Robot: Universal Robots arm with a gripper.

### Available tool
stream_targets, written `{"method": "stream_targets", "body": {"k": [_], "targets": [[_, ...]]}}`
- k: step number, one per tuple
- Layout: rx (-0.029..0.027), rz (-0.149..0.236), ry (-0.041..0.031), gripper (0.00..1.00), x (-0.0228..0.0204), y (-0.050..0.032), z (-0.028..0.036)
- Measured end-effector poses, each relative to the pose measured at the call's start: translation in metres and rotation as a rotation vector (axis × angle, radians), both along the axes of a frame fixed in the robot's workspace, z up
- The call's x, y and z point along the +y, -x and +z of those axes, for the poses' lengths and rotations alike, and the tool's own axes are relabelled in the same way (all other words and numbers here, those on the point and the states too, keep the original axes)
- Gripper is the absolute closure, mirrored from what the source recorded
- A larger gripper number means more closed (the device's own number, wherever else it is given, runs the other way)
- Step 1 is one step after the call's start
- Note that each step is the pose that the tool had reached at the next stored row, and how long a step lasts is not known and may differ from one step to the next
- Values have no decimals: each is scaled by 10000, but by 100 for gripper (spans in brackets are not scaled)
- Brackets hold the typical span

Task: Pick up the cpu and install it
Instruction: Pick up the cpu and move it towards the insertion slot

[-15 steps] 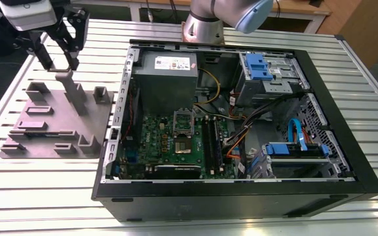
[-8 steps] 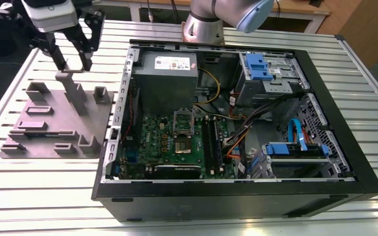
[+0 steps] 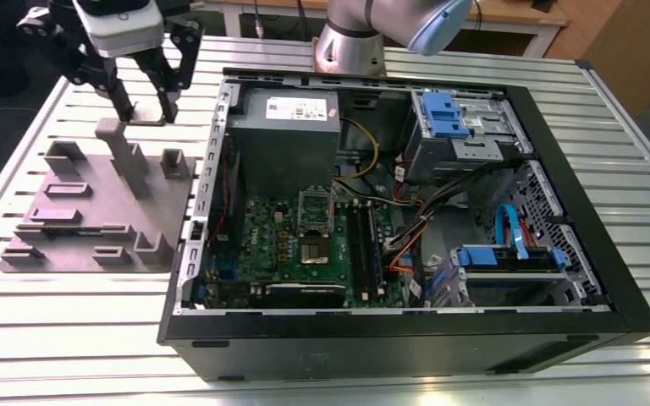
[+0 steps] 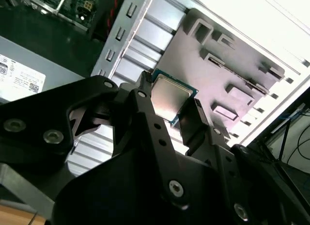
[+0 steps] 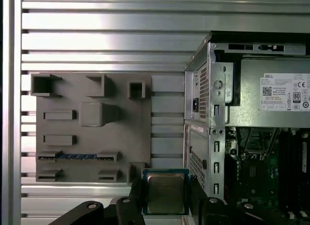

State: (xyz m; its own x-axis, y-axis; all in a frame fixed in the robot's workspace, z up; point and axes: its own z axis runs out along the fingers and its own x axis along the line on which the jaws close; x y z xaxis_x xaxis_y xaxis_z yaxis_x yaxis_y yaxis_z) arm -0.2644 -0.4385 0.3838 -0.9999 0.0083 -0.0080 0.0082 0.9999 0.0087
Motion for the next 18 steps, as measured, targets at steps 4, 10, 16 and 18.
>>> {"method": "stream_targets", "body": {"k": [4,10,16,18], "targets": [[3,-7,-1,53,0,-105,-1],[5,-13,0,53,-1,-249,-2],[5,-19,-1,53,-1,-390,-4],[6,-21,-1,53,-1,-436,-4]]}}
